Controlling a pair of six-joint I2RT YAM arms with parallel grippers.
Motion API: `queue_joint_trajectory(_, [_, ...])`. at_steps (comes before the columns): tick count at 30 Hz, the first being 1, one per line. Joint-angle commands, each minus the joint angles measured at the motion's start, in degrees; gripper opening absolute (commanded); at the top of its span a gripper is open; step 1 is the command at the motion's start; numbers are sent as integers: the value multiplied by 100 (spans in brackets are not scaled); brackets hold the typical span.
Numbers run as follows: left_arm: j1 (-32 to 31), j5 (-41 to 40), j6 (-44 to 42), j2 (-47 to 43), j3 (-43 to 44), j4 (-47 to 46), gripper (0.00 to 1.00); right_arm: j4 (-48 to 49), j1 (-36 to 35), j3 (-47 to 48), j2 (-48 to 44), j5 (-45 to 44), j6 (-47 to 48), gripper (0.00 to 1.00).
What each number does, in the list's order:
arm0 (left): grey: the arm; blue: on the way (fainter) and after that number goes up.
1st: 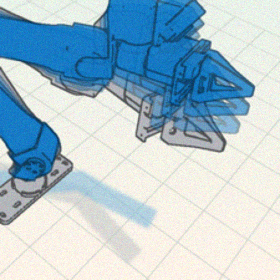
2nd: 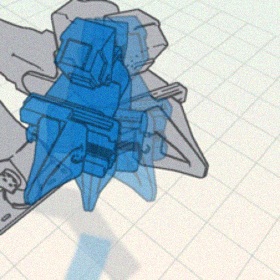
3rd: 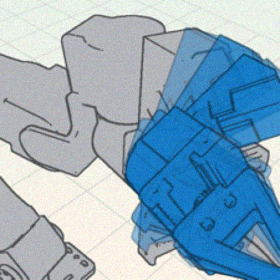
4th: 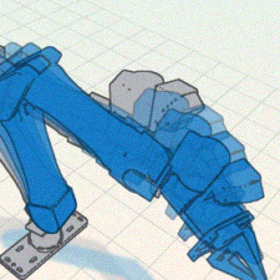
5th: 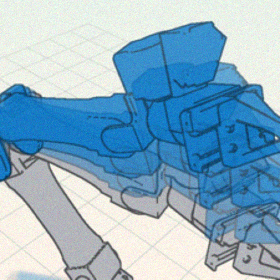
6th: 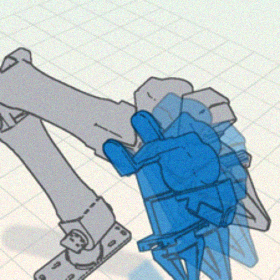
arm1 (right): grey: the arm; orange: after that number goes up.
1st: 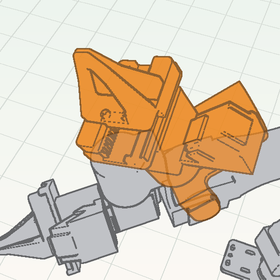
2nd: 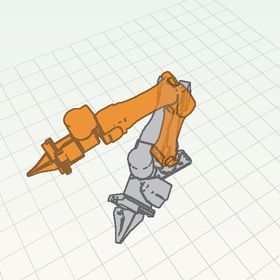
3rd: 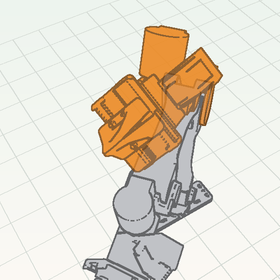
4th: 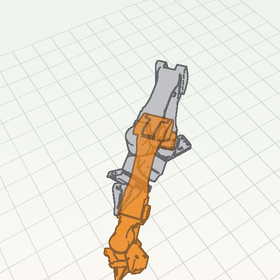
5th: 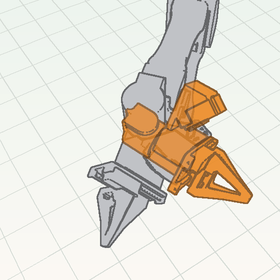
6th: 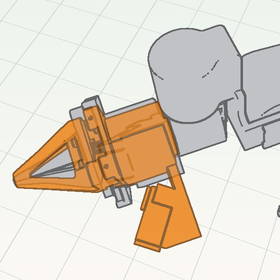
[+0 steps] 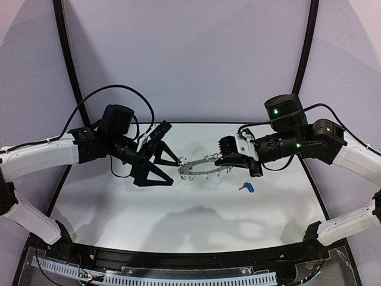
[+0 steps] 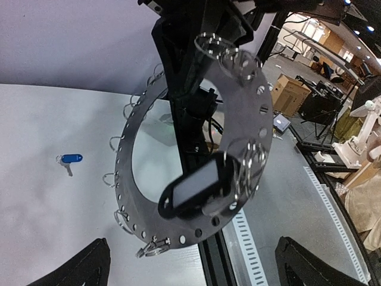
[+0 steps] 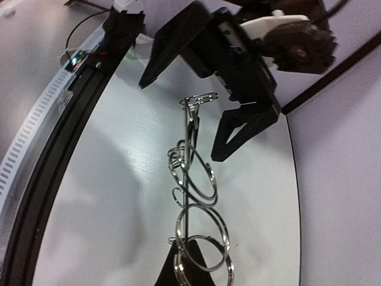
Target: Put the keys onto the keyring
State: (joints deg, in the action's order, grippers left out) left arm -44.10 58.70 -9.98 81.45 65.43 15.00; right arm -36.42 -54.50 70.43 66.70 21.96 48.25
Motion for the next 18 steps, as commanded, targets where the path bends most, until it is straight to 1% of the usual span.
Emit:
queue_joint_trajectory(1, [6, -537, 35, -449, -430, -551, 99, 1113, 71, -14, -139, 62, -2082, 0])
queue_joint_trajectory(2, [6, -808, 121, -482, -563, -848, 99, 1342, 147, -38, -106, 154, -2789, 0])
queue_joint_trajectory(3, [6, -970, 208, -547, -626, -985, 99, 1629, 237, -83, -52, 72, -3303, 0])
queue_joint_trajectory(4, [6, -1126, 405, -576, -675, -1233, 99, 1831, 319, -101, 24, -227, -4237, 0])
queue_joint_trajectory(5, [6, -1309, 486, -607, -722, -1233, 99, 1836, 349, -92, 57, -323, -4737, 0])
queue_joint_trajectory(6, [9, -1651, 670, -671, -812, -1535, 99, 1777, 587, -88, 188, -637, -5642, 0])
queue_joint_trajectory(7, [7, -1992, 764, -748, -924, -1645, 99, 1788, 692, -134, 213, -635, -6253, 0])
queue_joint_trajectory(8, [6, -2277, 880, -842, -1056, -1816, 99, 1987, 943, -279, 217, -230, -6830, 0])
queue_joint_trajectory(9, [6, -2421, 921, -890, -1114, -1895, 99, 2141, 1067, -389, 210, -145, -7146, 0])
queue_joint_trajectory(10, [6, -2714, 1051, -945, -1215, -2028, 99, 2402, 1304, -578, 196, 246, -7822, 0])
queue_joint_trajectory(11, [6, -2859, 1134, -994, -1260, -2085, 99, 2570, 1434, -650, 199, 478, -8138, 0])
queue_joint_trajectory(12, [11, -3133, 1300, -1135, -1322, -2216, 99, 2757, 1691, -742, 237, 772, -8681, 0])
queue_joint_trajectory(15, [7, -3742, 1792, -1228, -1338, -2519, 99, 2773, 2079, -879, 309, 838, -9655, 0])
queue_joint_trajectory(16, [6, -3861, 1996, -1237, -1313, -2555, 99, 3064, 2257, -1053, 346, 1028, -10151, 0])
queue_joint_trajectory(17, [6, -4007, 2081, -1221, -1254, -2570, 99, 3662, 2419, -1290, 389, 1323, -10717, 0])
queue_joint_trajectory(18, [6, -4066, 2270, -1196, -1164, -2544, 99, 5276, 2543, -1706, 540, 1832, -11680, 0])
